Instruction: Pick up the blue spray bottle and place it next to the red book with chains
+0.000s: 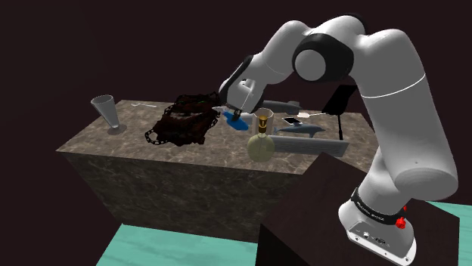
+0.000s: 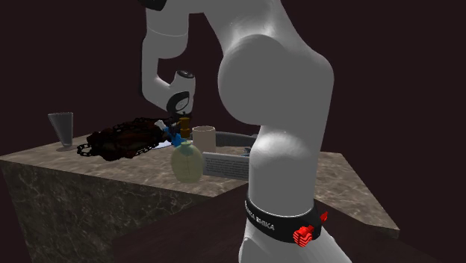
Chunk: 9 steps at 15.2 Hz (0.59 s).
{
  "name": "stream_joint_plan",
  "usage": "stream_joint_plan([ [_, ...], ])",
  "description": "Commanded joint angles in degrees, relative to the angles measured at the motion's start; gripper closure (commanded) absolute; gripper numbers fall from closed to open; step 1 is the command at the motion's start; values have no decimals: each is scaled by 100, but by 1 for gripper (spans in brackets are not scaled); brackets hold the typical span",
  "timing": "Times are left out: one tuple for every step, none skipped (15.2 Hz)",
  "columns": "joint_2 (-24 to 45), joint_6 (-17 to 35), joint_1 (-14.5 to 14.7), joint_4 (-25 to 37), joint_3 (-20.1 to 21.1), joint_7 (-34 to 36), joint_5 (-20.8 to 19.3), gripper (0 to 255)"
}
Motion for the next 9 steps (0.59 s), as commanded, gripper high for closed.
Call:
stream_joint_plan([
  [-391, -29, 251, -390, -231, 168, -173, 0],
  [-560, -47, 378, -558, -354, 259, -272, 0],
  [-560, -46, 377, -558, -353, 260, -273, 0],
  [-560, -46, 378, -558, -354, 259, -272, 0],
  [-560, -46, 378, -558, -354, 259, -272, 0],
  [-560, -46, 378, -558, -354, 259, -272, 0],
  [-560, -46, 378, -558, -354, 259, -272, 0],
  [-560, -46, 378, -558, -354, 259, -272, 0],
  [-560, -46, 378, -558, -354, 259, -272, 0],
])
